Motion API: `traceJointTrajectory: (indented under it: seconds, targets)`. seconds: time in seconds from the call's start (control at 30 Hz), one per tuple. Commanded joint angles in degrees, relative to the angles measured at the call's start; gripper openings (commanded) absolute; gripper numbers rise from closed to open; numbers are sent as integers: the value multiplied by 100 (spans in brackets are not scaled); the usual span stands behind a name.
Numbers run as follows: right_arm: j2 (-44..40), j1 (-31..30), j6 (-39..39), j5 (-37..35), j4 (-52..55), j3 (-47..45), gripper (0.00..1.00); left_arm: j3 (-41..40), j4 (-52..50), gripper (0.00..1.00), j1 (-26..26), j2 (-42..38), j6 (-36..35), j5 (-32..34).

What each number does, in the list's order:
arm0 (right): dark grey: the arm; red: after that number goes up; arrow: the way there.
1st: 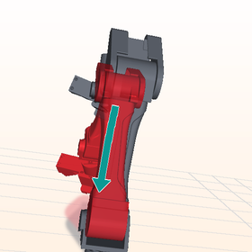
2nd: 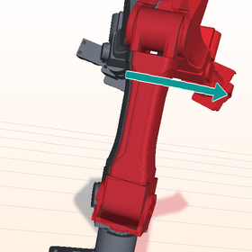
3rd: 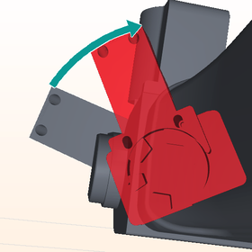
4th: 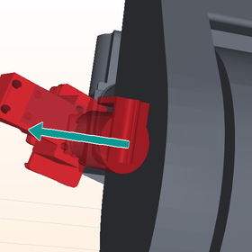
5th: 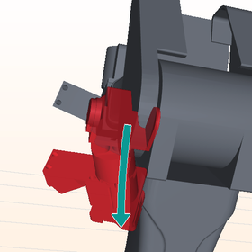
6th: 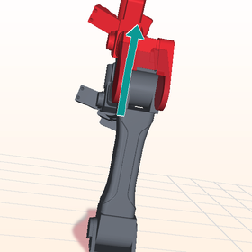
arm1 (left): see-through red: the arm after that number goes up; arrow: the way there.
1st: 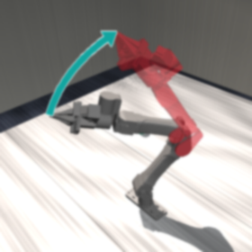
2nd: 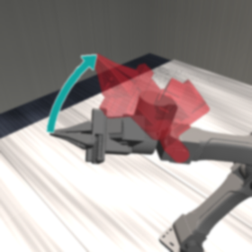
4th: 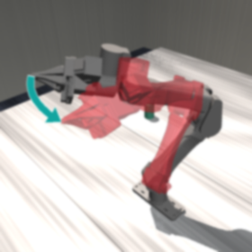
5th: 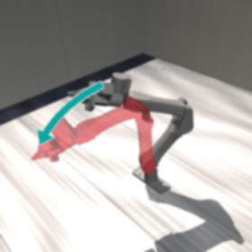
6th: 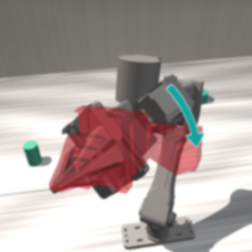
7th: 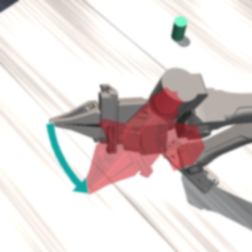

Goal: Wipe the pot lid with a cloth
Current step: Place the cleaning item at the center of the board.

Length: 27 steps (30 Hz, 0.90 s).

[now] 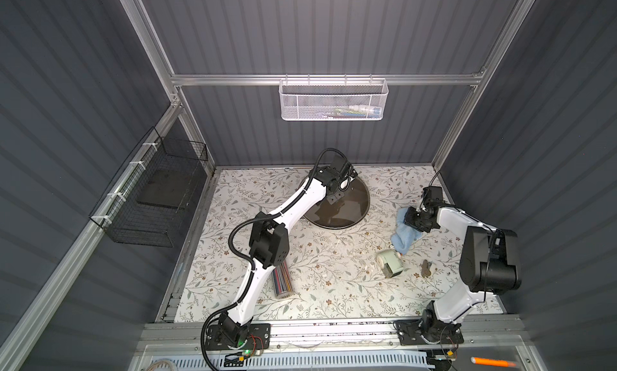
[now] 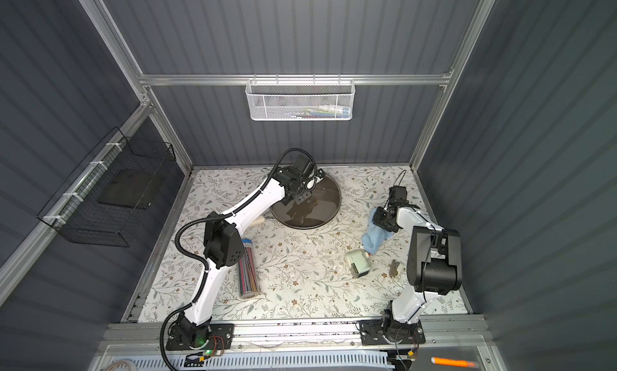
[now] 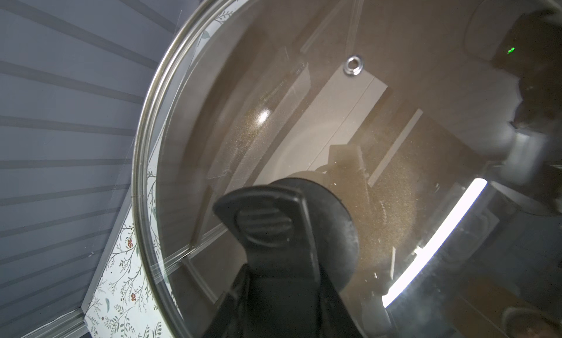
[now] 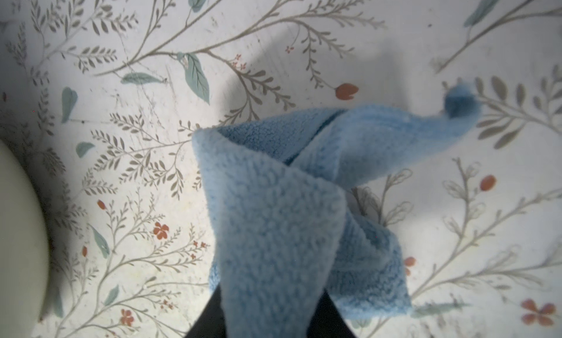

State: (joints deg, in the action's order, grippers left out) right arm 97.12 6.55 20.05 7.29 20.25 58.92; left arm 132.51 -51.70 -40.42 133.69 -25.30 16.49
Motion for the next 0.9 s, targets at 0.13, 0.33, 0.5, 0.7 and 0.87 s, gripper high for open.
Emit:
traceJointTrajectory:
  seconds: [0.13,0.33,0.5,0.7,0.87]
  targets:
    - [-248,-34,-4,-153,3,123,48,346,-162,0,-9,-9,-74,-283]
    - [-383,-31,-35,-218,31,155,49,425,-434,0,21,-1,-134,-341]
    - [-453,-35,-51,-222,66,138,51,556,-513,0,34,16,-206,-283]
    - [-597,-40,-54,-254,75,107,61,552,-551,0,52,112,-213,-293]
    - [-762,-39,-54,-323,36,120,82,426,-535,0,61,145,-205,-298]
